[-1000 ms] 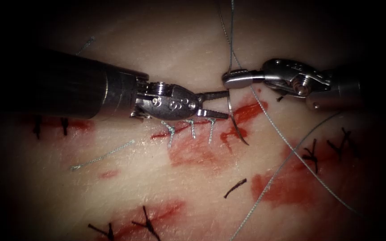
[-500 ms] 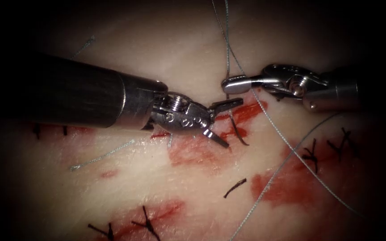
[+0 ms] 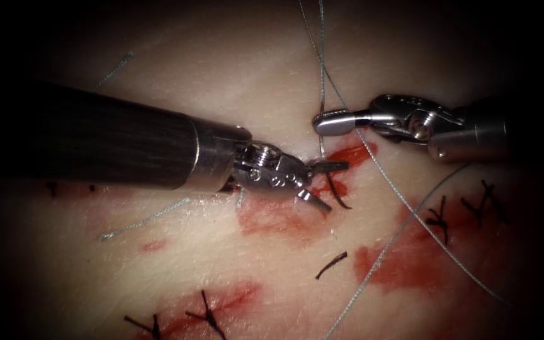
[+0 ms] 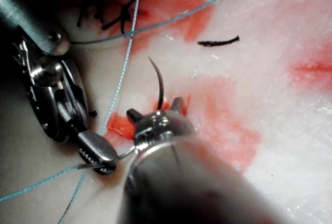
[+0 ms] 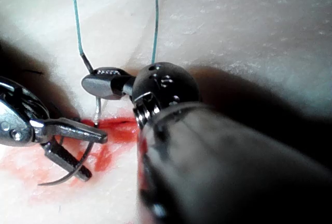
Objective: Wound Closure
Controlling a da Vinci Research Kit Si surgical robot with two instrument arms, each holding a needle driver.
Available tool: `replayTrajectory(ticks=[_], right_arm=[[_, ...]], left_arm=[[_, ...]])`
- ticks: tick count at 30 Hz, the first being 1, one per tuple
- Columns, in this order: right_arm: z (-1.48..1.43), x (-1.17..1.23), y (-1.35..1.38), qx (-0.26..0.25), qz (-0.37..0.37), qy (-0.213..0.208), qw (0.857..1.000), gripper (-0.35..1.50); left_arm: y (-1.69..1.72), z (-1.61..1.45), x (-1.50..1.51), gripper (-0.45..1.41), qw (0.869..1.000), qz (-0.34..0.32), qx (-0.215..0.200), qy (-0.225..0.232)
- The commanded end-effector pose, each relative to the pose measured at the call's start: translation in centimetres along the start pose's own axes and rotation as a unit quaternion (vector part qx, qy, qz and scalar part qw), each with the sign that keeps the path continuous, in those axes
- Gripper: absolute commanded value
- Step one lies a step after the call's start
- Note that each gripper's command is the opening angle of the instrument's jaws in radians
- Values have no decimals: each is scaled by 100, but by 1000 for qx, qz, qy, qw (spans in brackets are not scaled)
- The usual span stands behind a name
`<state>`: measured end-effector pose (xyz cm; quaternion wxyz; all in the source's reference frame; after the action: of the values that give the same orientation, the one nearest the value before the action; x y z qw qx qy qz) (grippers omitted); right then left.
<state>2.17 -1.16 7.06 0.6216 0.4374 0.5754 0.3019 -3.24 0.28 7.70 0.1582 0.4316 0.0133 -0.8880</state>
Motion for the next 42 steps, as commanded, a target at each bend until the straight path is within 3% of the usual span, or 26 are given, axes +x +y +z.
replayTrajectory(ticks=[1, 5, 7, 8, 11, 13, 14, 16, 17, 20, 21, 22, 25, 31, 34, 37, 40, 41, 42], right_arm=[[9, -1, 2, -3, 0, 3, 1000, -35], [10, -2, 0, -7, 0, 7, 1000, -35], [10, -2, 0, -10, 0, 9, 1000, -35], [10, -3, 0, -11, 0, 10, 1000, -35], [8, -6, -4, -14, -10, 14, 1000, -35], [8, -10, -8, -29, -55, 14, 998, -35], [8, -12, -10, -43, -108, 8, 993, -10], [10, -14, -14, -61, -216, -3, 974, 81], [11, -15, -16, -71, -276, -10, 959, 111], [12, -18, -25, -87, -369, -13, 925, 116], [12, -19, -30, -97, -375, -12, 922, 120], [12, -19, -30, -97, -375, -12, 922, 120], [10, -17, -34, -109, -378, -8, 919, 125], [8, -1, -35, -126, -405, -12, 906, 121], [11, 7, -32, -132, -417, -13, 899, 118], [16, 9, -29, -137, -446, -17, 885, 103], [20, 8, -29, -139, -456, -18, 879, 76], [21, 8, -29, -141, -459, -18, 877, 56], [22, 8, -29, -138, -459, -19, 878, 24]], left_arm=[[-1, 8, -2, 37, 1000, -3, 1, 4], [-3, 11, -2, 19, 1000, -5, 7, 8], [-2, 10, -3, -16, 1000, -26, 7, 10], [-1, 9, -3, -45, 999, -44, 6, 11], [2, 4, -4, -45, 991, -130, 0, 15], [3, 3, -3, -45, 990, -140, -9, 24], [4, 3, -2, -45, 987, -156, -15, 30], [4, 4, 0, -45, 981, -180, -26, 61], [5, 6, 2, -45, 978, -193, -27, 76], [5, 11, 8, -45, 970, -210, -38, 118], [5, 13, 14, -45, 961, -230, -41, 145], [5, 13, 14, -45, 961, -230, -41, 145], [3, 13, 23, -45, 944, -275, -34, 179], [-10, 3, 42, -45, 865, -417, -26, 278], [-21, -7, 54, -45, 811, -484, -30, 326], [-36, -23, 66, -45, 710, -577, -41, 402], [-51, -41, 72, -45, 637, -627, -39, 446], [-55, -47, 73, -45, 616, -644, -38, 451], [-60, -56, 73, -45, 584, -670, -37, 457]])
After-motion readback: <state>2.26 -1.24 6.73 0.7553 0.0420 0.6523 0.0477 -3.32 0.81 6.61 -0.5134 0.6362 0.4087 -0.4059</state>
